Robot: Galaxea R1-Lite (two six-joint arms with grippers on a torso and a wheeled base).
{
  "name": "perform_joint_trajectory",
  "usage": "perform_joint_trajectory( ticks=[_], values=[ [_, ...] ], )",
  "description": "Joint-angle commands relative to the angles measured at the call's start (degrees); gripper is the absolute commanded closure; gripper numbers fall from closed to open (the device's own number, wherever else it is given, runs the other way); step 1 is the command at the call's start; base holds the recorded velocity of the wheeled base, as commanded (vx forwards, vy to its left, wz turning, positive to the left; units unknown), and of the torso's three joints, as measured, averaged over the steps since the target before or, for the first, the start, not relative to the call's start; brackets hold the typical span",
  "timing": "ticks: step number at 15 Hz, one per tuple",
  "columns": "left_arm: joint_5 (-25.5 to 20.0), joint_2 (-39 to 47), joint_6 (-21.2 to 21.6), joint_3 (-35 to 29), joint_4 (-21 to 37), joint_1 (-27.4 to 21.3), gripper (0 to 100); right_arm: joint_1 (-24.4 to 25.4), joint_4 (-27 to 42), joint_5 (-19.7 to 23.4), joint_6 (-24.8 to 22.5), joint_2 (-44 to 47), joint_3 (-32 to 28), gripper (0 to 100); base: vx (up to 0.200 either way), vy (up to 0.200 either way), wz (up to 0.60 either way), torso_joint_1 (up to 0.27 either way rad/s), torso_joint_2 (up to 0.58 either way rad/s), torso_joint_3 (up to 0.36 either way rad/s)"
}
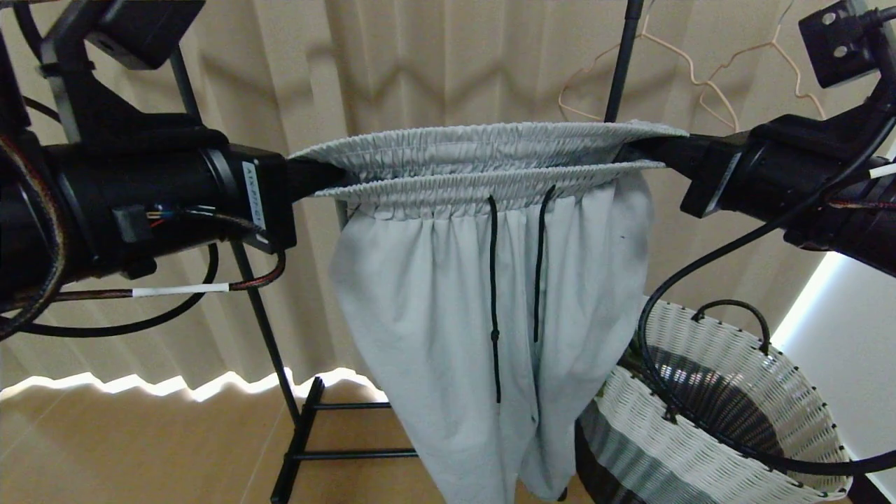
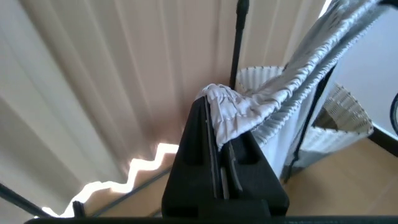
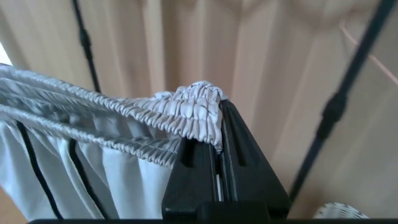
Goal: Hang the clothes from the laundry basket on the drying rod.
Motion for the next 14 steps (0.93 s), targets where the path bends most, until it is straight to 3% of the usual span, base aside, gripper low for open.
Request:
perform_joint_trajectory(
  ticks=[1, 5, 8, 11, 13, 14],
  values=[
    [0.70, 0.89, 0.09, -1.40, 0.01, -0.12, 100, -1.16, 0.01, 0.02, -0.03, -0.02, -0.20, 100, 0.000, 0.000, 0.00, 0.000, 0.00, 0.000],
    [0.88, 1.85, 0.09, -1.58, -0.25, -1.52, 100, -1.34, 0.89, 0.55, -0.03, -1.42, -0.11, 100, 0.000, 0.000, 0.00, 0.000, 0.00, 0.000],
    [1.58, 5.98, 0.09, -4.83, -2.80, -1.52, 100, -1.16, 8.89, 2.39, 0.06, -7.40, -0.03, 100, 0.000, 0.000, 0.00, 0.000, 0.00, 0.000],
    [2.90, 11.61, 0.09, -10.46, -2.98, -1.17, 100, -1.07, 15.30, 16.37, 0.06, -15.48, 2.79, 100, 0.000, 0.000, 0.00, 0.000, 0.00, 0.000],
    [2.99, 14.07, 0.09, -12.65, -2.89, -1.08, 100, -1.07, 17.15, 23.05, -0.12, -18.47, 4.81, 100, 0.000, 0.000, 0.00, 0.000, 0.00, 0.000],
    [2.90, 14.69, 0.09, -13.01, -2.89, -0.91, 100, -0.99, 16.97, 23.93, -0.12, -18.82, 5.16, 100, 0.000, 0.000, 0.00, 0.000, 0.00, 0.000]
  ],
)
